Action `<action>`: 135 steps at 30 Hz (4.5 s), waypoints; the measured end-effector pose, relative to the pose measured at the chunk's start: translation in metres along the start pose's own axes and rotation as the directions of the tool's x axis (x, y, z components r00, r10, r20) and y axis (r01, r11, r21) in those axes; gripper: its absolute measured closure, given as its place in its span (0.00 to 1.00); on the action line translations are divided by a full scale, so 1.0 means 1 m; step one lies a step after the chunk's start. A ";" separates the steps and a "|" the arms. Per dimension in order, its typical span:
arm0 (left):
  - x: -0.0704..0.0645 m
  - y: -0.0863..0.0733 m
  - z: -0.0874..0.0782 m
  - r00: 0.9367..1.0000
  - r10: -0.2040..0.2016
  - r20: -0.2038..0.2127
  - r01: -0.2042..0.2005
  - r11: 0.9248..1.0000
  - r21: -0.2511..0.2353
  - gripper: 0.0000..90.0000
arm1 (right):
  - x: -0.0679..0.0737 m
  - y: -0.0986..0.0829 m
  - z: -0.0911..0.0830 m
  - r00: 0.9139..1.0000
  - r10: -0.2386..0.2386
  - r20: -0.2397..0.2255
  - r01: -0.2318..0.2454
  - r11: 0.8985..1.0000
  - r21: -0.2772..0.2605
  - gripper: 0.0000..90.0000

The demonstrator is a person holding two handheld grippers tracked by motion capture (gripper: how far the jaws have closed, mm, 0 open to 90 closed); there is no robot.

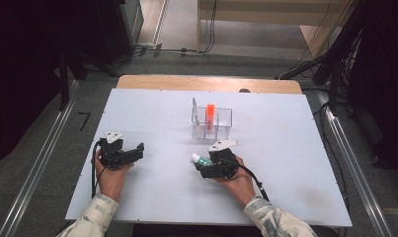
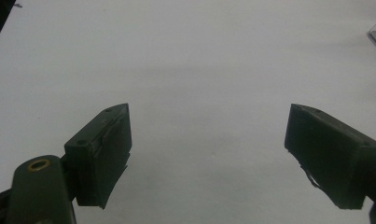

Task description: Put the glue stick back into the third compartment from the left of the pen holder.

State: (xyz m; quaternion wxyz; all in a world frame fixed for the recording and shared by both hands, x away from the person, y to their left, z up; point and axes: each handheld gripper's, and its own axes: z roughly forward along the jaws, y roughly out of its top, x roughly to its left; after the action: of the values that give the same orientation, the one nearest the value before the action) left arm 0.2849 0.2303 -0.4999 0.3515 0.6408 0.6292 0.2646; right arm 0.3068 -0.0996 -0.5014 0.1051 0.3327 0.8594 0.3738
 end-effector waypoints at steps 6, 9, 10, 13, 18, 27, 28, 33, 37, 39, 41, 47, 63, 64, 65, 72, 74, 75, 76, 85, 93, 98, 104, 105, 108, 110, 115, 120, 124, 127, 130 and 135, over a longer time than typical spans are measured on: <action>0.000 0.000 0.000 1.000 0.002 0.001 -0.002 1.000 0.000 0.17 | 0.003 0.002 0.003 1.000 -0.020 -0.009 0.020 1.000 0.006 0.35; 0.000 0.000 0.000 1.000 0.000 0.000 0.000 1.000 0.000 0.17 | 0.005 0.003 0.005 1.000 -0.022 -0.018 0.022 1.000 0.013 0.35; 0.000 0.000 0.000 1.000 0.001 0.001 -0.001 1.000 0.000 0.17 | 0.005 0.003 0.007 0.999 -0.028 -0.018 0.028 1.000 0.010 0.35; 0.000 0.000 0.000 1.000 0.000 0.001 0.000 1.000 -0.001 0.17 | 0.006 0.003 0.009 0.999 -0.030 -0.024 0.031 0.999 0.017 0.35; 0.000 0.000 0.000 1.000 0.000 0.001 0.000 1.000 -0.001 0.17 | 0.007 0.004 0.011 0.999 -0.031 -0.029 0.031 0.999 0.021 0.35; 0.000 0.000 0.000 1.000 0.001 0.003 -0.001 1.000 -0.001 0.17 | 0.007 0.004 0.014 0.999 -0.036 -0.035 0.037 0.999 0.025 0.39; 0.000 0.000 0.000 1.000 0.000 0.003 0.000 1.000 -0.002 0.17 | 0.007 0.004 0.015 0.999 -0.034 -0.035 0.035 0.999 0.028 0.39; 0.000 0.000 0.000 1.000 0.001 0.003 -0.001 1.000 -0.002 0.17 | 0.007 0.004 0.018 0.999 -0.043 -0.031 0.044 0.998 0.035 0.40; 0.000 0.000 0.000 1.000 0.000 0.002 0.000 1.000 -0.002 0.17 | 0.006 0.004 0.020 0.999 -0.051 -0.012 0.051 0.998 0.026 0.44; 0.000 0.000 0.000 1.000 0.002 0.003 -0.002 1.000 -0.001 0.17 | 0.006 0.004 0.020 0.998 -0.055 -0.005 0.055 0.998 0.025 0.48; 0.000 0.000 0.000 1.000 0.002 0.003 -0.002 1.000 0.001 0.17 | 0.006 0.004 0.020 0.998 -0.059 0.004 0.059 0.998 0.023 0.52; -0.001 0.000 0.001 1.000 0.002 0.002 -0.002 1.000 -0.001 0.17 | 0.008 0.004 0.022 0.995 -0.089 0.037 0.088 0.996 0.020 0.60; 0.000 0.000 0.001 1.000 0.003 0.002 -0.003 1.000 0.000 0.17 | 0.004 0.005 0.021 0.995 -0.091 0.038 0.090 0.996 0.022 0.70; 0.000 0.000 0.001 1.000 0.004 0.001 -0.004 1.000 0.001 0.17 | 0.004 0.005 0.021 0.995 -0.088 0.037 0.087 0.996 0.022 0.70; 0.000 0.000 0.001 1.000 0.005 0.003 -0.005 1.000 0.002 0.17 | 0.004 0.005 0.021 0.995 -0.088 0.037 0.087 0.996 0.022 0.70; 0.000 0.000 0.001 1.000 0.003 0.002 -0.003 1.000 0.002 0.17 | 0.001 0.006 0.018 0.997 -0.074 0.038 0.073 0.997 0.031 0.70; 0.000 0.000 0.001 1.000 0.002 0.003 -0.002 1.000 0.001 0.17 | 0.000 0.006 0.015 0.997 -0.063 0.041 0.062 0.998 0.031 0.70; 0.000 0.000 0.001 1.000 0.002 0.003 -0.002 1.000 0.001 0.17 | -0.001 0.007 0.013 0.997 -0.061 0.040 0.060 0.998 0.025 0.70; 0.000 0.000 0.001 1.000 0.002 0.003 -0.002 1.000 0.002 0.17 | -0.001 0.007 0.012 0.997 -0.059 0.040 0.058 0.998 0.023 0.70; 0.000 0.000 0.001 1.000 0.003 0.000 -0.003 1.000 0.005 0.17 | -0.005 0.016 -0.008 0.998 -0.035 0.053 0.037 0.999 -0.035 0.70; 0.000 0.000 0.001 1.000 0.003 0.001 -0.003 1.000 0.006 0.17 | -0.011 0.020 -0.018 0.997 -0.015 0.072 0.020 0.998 -0.060 0.70; 0.000 0.000 0.001 1.000 0.003 0.001 -0.003 1.000 0.007 0.17 | -0.013 0.022 -0.024 0.997 -0.014 0.081 0.019 0.997 -0.071 0.70; -0.001 0.000 0.001 1.000 0.002 -0.001 -0.002 1.000 0.003 0.17 | -0.015 0.026 -0.030 0.996 -0.005 0.088 0.014 0.995 -0.097 0.70; -0.001 0.000 0.001 1.000 0.002 -0.001 -0.002 1.000 0.005 0.17 | -0.016 0.026 -0.031 0.996 -0.006 0.090 0.015 0.995 -0.098 0.70; -0.001 0.000 0.002 1.000 0.001 -0.001 -0.001 1.000 0.005 0.17 | -0.017 0.027 -0.034 0.996 -0.001 0.092 0.011 0.994 -0.106 0.70; -0.001 0.000 0.001 1.000 0.003 0.000 -0.003 1.000 0.005 0.17 | -0.017 0.028 -0.036 0.996 0.003 0.094 0.008 0.993 -0.114 0.70; -0.001 0.000 0.001 1.000 0.004 -0.002 -0.004 1.000 0.005 0.17 | -0.020 0.030 -0.041 0.995 0.011 0.098 0.001 0.992 -0.128 0.70; 0.000 0.000 0.001 1.000 0.004 0.000 -0.004 1.000 0.004 0.17 | -0.023 0.033 -0.046 0.994 0.019 0.107 -0.004 0.990 -0.144 0.70; 0.000 0.000 0.002 1.000 0.000 -0.002 0.000 1.000 0.006 0.17 | -0.026 0.035 -0.049 0.993 0.025 0.112 -0.007 0.988 -0.157 0.70; -0.001 0.000 0.001 1.000 0.004 -0.003 -0.004 1.000 0.006 0.17 | -0.026 0.036 -0.050 0.993 0.032 0.114 -0.013 0.987 -0.163 0.70; 0.000 0.000 0.001 1.000 0.005 -0.002 -0.005 1.000 0.005 0.17 | -0.026 0.036 -0.052 0.993 0.030 0.116 -0.010 0.986 -0.165 0.70; -0.001 0.000 0.001 1.000 0.002 0.000 -0.002 1.000 0.004 0.17 | -0.029 0.037 -0.053 0.992 0.030 0.122 -0.009 0.986 -0.168 0.70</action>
State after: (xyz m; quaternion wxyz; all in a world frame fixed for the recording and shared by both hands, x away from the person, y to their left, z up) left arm 0.2858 0.2295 -0.5007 0.3498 0.6420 0.6293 0.2637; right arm 0.3244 -0.1305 -0.4401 0.1822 0.3538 0.8134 0.4242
